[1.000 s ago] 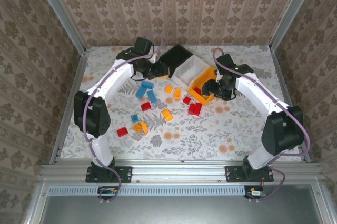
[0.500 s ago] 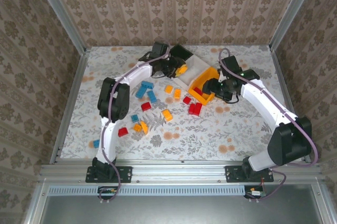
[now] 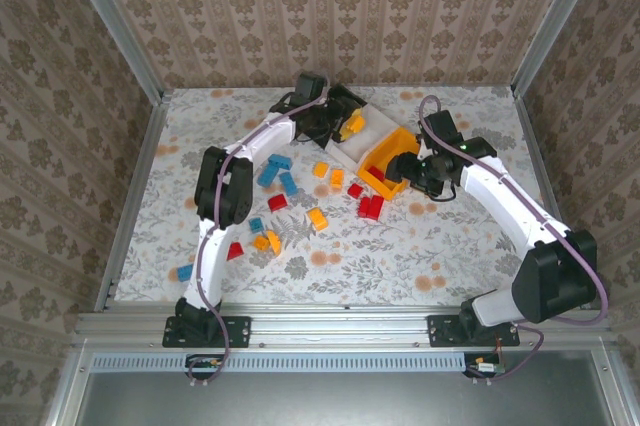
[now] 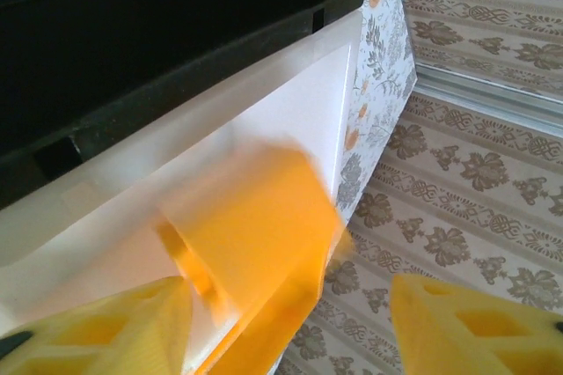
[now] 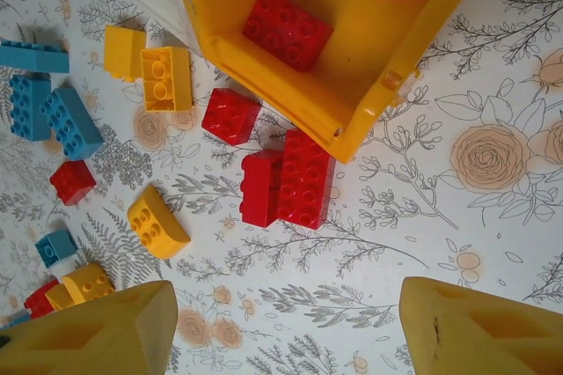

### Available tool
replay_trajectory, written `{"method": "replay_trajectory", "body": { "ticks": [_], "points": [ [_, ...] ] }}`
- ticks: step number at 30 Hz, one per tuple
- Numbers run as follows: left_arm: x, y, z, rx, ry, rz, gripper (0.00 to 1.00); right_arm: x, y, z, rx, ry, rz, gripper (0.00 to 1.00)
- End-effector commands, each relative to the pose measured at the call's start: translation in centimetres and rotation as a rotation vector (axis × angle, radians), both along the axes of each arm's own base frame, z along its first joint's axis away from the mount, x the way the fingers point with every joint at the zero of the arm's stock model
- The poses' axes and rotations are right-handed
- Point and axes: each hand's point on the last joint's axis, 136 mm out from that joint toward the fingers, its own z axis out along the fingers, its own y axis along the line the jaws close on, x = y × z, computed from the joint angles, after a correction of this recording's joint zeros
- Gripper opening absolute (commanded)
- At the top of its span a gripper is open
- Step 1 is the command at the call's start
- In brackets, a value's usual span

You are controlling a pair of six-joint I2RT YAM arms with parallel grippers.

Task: Sort the legos into containers by color

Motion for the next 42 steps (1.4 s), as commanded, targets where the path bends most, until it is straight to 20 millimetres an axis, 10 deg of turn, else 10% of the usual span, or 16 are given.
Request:
{"method": "replay_trajectory", "body": {
  "ticks": [1,10,18,26,35,42],
  "points": [
    [-0.4,-0.4,0.6,-0.021,0.024,-0.008,0.67,0.1,-0.6,1.1,-0.006,-0.022,-0.031,0.69],
    [-1.6,1.3,2.8,-0.012,-0.039,-0.038,0.74,-0.2,-0.6,1.7,-0.011,-0.009,-0.034,0.71],
    [-7.6,10.8,6.8,0.374,-0.299,-0.229,0.77,-2.0,3.4,0.6,-0.075,0.105,0.174,0.71],
    [-14.0,23.0,1.7,0.884,-0.188,-0.472,0.77,-1.9,10.1,-2.0,-0.06,0.173,0.339,0.71],
    [-12.6,25.0,-1.5,0.871,-0.103,-0.447,0.73,0.6,15.9,-3.7,-0.059,0.155,0.466,0.68],
    [-15.3,29.2,-2.2,0.776,-0.018,-0.302,0.73,3.3,20.8,-6.2,-0.101,0.141,0.576,0.66]
  ]
}}
